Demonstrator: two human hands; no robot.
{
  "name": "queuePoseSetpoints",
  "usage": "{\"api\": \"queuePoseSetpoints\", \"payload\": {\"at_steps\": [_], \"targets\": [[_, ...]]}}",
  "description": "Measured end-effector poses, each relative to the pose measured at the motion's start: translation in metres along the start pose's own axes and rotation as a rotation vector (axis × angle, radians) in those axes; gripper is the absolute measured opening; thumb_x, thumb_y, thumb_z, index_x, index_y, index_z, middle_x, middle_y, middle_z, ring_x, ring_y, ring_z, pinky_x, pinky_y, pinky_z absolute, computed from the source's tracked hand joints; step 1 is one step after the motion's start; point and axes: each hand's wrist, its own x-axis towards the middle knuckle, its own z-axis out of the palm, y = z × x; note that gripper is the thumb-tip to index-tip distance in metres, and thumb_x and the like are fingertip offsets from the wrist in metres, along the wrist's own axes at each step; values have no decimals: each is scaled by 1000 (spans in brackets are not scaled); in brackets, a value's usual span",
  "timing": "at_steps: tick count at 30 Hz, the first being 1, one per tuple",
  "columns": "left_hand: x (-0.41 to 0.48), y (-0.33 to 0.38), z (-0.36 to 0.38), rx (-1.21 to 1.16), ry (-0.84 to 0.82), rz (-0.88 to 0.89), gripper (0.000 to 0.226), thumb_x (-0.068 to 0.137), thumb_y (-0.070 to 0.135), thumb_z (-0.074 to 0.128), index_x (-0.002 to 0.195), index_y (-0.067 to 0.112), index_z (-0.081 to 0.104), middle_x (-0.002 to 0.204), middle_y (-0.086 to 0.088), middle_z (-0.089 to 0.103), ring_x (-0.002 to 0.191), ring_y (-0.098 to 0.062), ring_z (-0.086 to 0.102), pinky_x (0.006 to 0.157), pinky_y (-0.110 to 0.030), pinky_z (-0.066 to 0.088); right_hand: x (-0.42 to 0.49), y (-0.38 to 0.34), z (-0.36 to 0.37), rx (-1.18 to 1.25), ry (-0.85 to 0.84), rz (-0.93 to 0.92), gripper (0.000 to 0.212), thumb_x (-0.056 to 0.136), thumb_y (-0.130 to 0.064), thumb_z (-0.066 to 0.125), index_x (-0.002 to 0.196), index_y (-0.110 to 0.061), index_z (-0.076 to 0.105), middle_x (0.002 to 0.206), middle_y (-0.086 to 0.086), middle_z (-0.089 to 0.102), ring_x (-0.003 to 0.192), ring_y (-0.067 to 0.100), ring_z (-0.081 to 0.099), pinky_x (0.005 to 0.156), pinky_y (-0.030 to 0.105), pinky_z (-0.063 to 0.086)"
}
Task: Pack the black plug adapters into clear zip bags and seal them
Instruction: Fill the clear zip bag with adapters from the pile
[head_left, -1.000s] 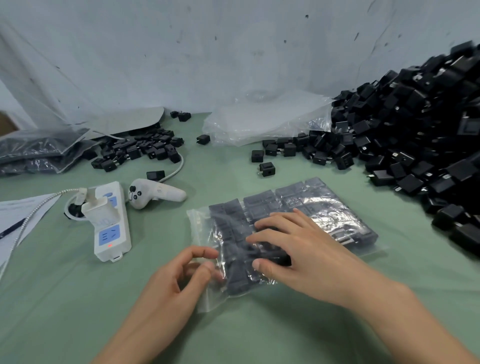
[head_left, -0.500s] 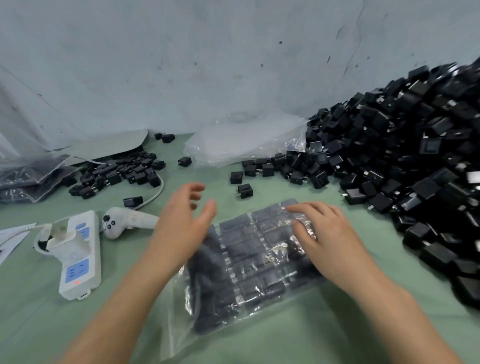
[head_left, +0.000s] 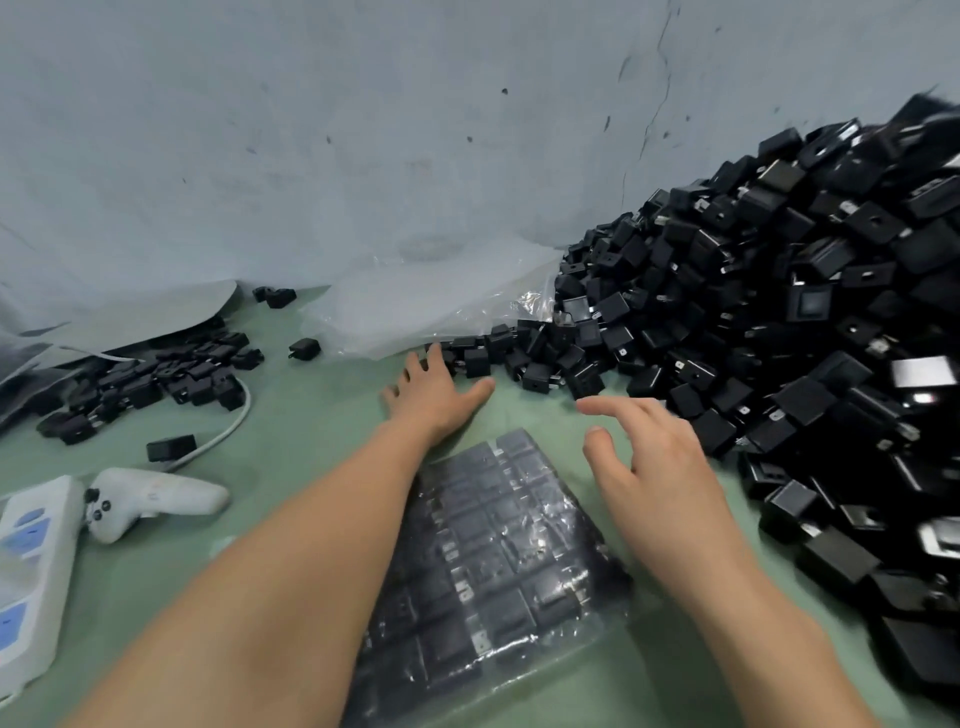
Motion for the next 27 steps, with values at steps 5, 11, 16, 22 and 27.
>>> {"api": "queuePoseSetpoints", "payload": {"at_steps": [5,11,16,22,27], "targets": [[21,15,1,49,21,48,91,80,78,49,151,26,24,156,-13,23,142,-39,25,112,-58,30,2,3,-2,41,-1,5,31,98,-33,40,121,-44,56,120,-30,46,114,-7,29,95,23,27],[30,12,6,121,130,216,76,75,71,42,139,32,39,142,-5,39,129,-35,37,99,-52,44,5,6,-4,46,25,8,28,98,-31,41,116,-45,57,117,-28,47,114,-3,33,91,22,27],[31,-3,11,145,256,395,57,78,63,40,122,29,45,127,0,48,112,-25,46,81,-41,47,7,6,-5,42,32,3,29,97,-31,42,117,-42,60,117,-29,47,113,-5,34,87,20,28],[36,-5,14,157,280,405,60,81,66,39,129,30,40,127,1,49,112,-26,49,77,-40,46,10,0,3,35,36,-7,29,97,-31,42,115,-42,61,116,-30,48,111,-3,36,86,20,30],[41,4,10,273,192,359,72,81,76,32,141,35,35,139,-3,46,124,-30,44,84,-44,47,10,-11,16,41,13,-55,30,94,-34,40,115,-43,60,115,-29,47,112,-5,36,91,22,28]]}}
